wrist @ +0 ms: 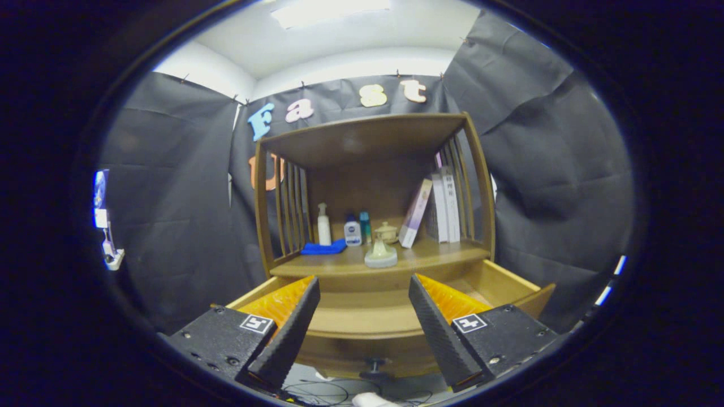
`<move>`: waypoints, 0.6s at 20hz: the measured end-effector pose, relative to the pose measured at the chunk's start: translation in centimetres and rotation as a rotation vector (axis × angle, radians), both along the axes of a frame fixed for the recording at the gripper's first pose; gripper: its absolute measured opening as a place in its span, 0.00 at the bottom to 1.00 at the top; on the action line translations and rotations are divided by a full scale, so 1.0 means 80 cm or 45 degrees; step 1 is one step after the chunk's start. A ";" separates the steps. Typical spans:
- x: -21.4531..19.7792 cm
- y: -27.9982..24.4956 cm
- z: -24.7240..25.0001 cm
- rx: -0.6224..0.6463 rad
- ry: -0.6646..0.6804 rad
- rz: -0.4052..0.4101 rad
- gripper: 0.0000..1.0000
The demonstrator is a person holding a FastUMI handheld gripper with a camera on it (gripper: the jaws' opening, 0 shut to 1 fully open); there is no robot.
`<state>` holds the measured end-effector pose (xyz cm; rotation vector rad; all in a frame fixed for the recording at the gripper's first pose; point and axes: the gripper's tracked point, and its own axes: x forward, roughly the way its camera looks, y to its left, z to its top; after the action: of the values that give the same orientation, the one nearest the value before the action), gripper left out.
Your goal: Pull open the drawer, take out the items inside it, and place them on the countertop above the cabinet.
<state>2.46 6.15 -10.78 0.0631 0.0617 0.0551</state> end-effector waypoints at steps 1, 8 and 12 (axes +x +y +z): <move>-0.003 -0.006 -0.008 -0.002 0.007 -0.010 1.00; -0.019 -0.021 -0.097 -0.009 0.128 -0.048 1.00; -0.009 -0.022 -0.127 -0.077 0.185 -0.073 1.00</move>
<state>1.76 4.39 -20.92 0.0082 0.2065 -0.0085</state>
